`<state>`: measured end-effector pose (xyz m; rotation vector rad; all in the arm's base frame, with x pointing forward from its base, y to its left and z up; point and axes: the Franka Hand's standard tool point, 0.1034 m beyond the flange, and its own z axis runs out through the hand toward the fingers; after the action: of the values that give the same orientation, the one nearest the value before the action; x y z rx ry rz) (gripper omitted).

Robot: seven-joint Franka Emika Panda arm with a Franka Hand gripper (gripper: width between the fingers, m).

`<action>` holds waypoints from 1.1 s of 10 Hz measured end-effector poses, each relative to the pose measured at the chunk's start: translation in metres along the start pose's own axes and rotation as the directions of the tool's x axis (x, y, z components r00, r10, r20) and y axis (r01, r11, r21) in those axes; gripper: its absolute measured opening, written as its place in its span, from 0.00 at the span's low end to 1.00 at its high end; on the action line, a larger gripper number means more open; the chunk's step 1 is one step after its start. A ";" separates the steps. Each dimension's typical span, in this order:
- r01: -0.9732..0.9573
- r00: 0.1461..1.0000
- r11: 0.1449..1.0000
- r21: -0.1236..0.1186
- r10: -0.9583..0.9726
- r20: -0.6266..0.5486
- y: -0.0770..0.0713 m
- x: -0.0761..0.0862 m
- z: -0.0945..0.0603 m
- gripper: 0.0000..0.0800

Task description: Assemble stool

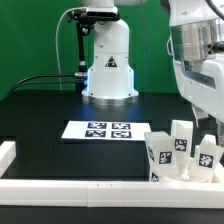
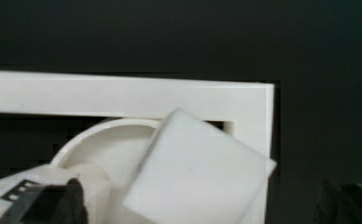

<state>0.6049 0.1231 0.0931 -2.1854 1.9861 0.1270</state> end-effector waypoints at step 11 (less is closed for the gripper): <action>0.913 0.405 0.406 -0.038 -0.914 -0.028 -0.003 -0.011 -0.006 0.81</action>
Offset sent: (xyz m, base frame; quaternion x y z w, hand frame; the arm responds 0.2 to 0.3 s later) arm -0.0039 0.0248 0.0167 0.0032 0.0376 -0.4669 0.8835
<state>0.6067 0.1331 0.1010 -2.9407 0.4824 -0.0758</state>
